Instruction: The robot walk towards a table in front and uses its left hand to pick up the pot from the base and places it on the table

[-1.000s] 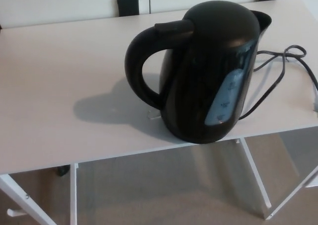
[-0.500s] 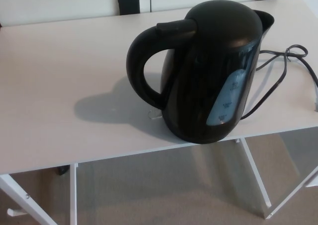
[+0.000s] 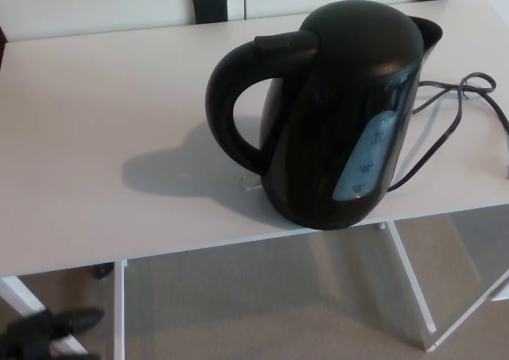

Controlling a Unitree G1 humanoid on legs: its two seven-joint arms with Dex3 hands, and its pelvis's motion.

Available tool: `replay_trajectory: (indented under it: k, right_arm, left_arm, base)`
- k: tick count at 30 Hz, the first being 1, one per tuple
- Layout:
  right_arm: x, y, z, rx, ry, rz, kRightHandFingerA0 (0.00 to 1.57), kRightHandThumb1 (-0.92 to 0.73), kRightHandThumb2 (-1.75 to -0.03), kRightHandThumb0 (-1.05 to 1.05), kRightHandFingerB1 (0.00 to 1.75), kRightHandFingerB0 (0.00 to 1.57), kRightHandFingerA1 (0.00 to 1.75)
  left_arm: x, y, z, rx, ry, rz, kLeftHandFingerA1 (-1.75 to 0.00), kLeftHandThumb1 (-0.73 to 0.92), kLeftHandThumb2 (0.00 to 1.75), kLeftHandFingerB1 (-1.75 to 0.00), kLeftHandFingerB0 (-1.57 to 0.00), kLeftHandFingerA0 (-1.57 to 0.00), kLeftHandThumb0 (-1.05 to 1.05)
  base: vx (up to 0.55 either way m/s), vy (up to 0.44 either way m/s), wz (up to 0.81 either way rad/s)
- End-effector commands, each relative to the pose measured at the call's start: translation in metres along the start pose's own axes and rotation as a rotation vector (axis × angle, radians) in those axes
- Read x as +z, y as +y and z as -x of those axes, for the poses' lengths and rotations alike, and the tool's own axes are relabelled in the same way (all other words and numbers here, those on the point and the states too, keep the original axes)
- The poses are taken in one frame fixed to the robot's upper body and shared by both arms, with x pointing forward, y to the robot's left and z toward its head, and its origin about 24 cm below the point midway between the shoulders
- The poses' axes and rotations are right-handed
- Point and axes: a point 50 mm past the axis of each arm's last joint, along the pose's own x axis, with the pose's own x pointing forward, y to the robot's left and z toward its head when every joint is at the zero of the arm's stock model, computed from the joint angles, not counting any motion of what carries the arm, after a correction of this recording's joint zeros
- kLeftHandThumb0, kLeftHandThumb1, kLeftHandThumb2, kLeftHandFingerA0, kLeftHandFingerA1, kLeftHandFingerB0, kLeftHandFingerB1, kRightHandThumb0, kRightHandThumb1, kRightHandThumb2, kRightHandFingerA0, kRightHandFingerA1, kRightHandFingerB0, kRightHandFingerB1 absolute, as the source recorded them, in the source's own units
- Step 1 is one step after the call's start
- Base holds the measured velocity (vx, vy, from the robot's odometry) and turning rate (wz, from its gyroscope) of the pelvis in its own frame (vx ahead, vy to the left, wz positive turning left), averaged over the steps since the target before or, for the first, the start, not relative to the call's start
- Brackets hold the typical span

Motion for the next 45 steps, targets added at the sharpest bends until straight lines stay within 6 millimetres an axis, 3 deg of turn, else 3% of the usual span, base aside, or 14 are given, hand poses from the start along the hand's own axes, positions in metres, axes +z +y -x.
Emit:
replay_trajectory:
  k: [1, 11, 12, 14, 16, 21, 22, 23, 24, 31, 32, 36, 38, 45]
  right_arm:
    - [0.008, -0.009, -0.004, -0.022, -0.015, 0.070, 0.85, -0.55, -0.58, -0.49, 0.39, 0.51, 0.54]
    - [0.009, -0.009, -0.005, -0.020, -0.021, 0.079, 0.82, -0.56, -0.57, -0.45, 0.38, 0.50, 0.55]
    - [0.010, -0.009, -0.005, -0.020, -0.023, 0.075, 0.83, -0.56, -0.57, -0.44, 0.39, 0.50, 0.56]
    - [0.010, -0.008, -0.006, -0.020, -0.024, 0.074, 0.82, -0.56, -0.57, -0.46, 0.39, 0.50, 0.57]
    - [0.010, -0.008, -0.006, -0.019, -0.020, 0.079, 0.80, -0.57, -0.58, -0.46, 0.39, 0.50, 0.56]
    - [0.012, -0.008, -0.008, -0.015, -0.021, 0.089, 0.81, -0.58, -0.58, -0.48, 0.39, 0.49, 0.56]
    - [0.012, -0.008, -0.008, -0.017, -0.015, 0.091, 0.83, -0.58, -0.58, -0.48, 0.39, 0.51, 0.55]
    - [0.012, -0.008, -0.008, -0.017, -0.014, 0.092, 0.83, -0.58, -0.58, -0.48, 0.39, 0.51, 0.55]
    - [0.011, -0.007, -0.008, -0.016, -0.012, 0.093, 0.83, -0.58, -0.58, -0.49, 0.39, 0.52, 0.55]
    - [0.013, -0.005, -0.011, -0.018, -0.014, 0.081, 0.84, -0.56, -0.57, -0.47, 0.39, 0.51, 0.56]
    - [0.013, -0.005, -0.011, -0.018, -0.013, 0.082, 0.84, -0.56, -0.58, -0.48, 0.38, 0.51, 0.54]
    - [0.014, -0.005, -0.010, -0.019, -0.023, 0.106, 0.83, -0.57, -0.58, -0.48, 0.38, 0.51, 0.54]
    - [0.016, -0.005, -0.011, -0.019, -0.030, 0.112, 0.83, -0.57, -0.58, -0.47, 0.38, 0.49, 0.55]
    - [0.013, -0.002, -0.010, -0.010, -0.020, 0.124, 0.83, -0.57, -0.58, -0.47, 0.38, 0.50, 0.54]
  left_arm:
    - [0.219, -0.008, 0.026, -0.298, -0.966, 0.056, -0.41, 0.51, 0.55, -0.34, -0.35, -0.50, -0.42]
    - [0.240, 0.020, 0.002, 0.012, -0.976, -0.050, -0.38, 0.50, 0.55, -0.31, -0.33, -0.49, -0.38]
    - [0.239, 0.022, -0.003, 0.066, -0.966, -0.077, -0.43, 0.40, 0.66, -0.39, -0.29, -0.43, -0.52]
    - [0.237, 0.025, -0.014, 0.150, -0.928, -0.111, -0.35, 0.42, 0.54, -0.31, -0.31, -0.41, -0.45]
    - [0.236, 0.028, -0.027, 0.166, -0.878, -0.115, -0.41, 0.39, 0.64, -0.36, -0.23, -0.29, -0.51]
    - [0.237, 0.031, -0.056, 0.243, -0.770, -0.194, -0.39, 0.39, 0.65, -0.35, -0.19, -0.23, -0.54]
    - [0.236, 0.031, -0.069, 0.254, -0.727, -0.211, -0.50, 0.27, 0.84, -0.49, -0.06, -0.07, -0.25]
    - [0.235, 0.031, -0.073, 0.257, -0.714, -0.216, -0.50, 0.27, 0.84, -0.49, -0.06, -0.07, -0.25]
    - [0.234, 0.032, -0.082, 0.264, -0.680, -0.231, -0.32, 0.46, 0.54, -0.28, -0.19, -0.21, -0.47]
    - [0.225, 0.030, -0.128, 0.253, -0.527, -0.264, -0.31, 0.45, 0.54, -0.27, -0.17, -0.20, -0.50]
    - [0.222, 0.028, -0.135, 0.234, -0.494, -0.261, -0.37, 0.40, 0.65, -0.31, -0.08, -0.11, -0.59]
    - [0.216, 0.024, -0.157, 0.184, -0.387, -0.254, -0.36, 0.39, 0.68, -0.24, -0.16, -0.05, -0.62]
    - [0.211, 0.021, -0.171, 0.161, -0.325, -0.255, -0.28, 0.39, 0.74, -0.26, -0.07, -0.03, -0.60]
    - [0.194, 0.018, -0.196, 0.118, -0.182, -0.306, -0.17, 0.39, 0.76, -0.18, -0.07, -0.01, -0.62]
  base:
    - [0.00, 0.000, 0.00]
    - [0.00, 0.000, 0.00]
    - [0.00, 0.000, 0.00]
    - [0.00, 0.000, 0.00]
    - [0.00, 0.000, 0.00]
    - [0.00, 0.000, 0.00]
    - [0.00, 0.000, 0.00]
    - [0.00, 0.000, 0.00]
    - [0.00, 0.000, 0.00]
    - [0.00, 0.000, 0.00]
    - [0.00, 0.000, 0.00]
    - [0.00, 0.000, 0.00]
    - [0.00, 0.000, 0.00]
    - [0.00, 0.000, 0.00]
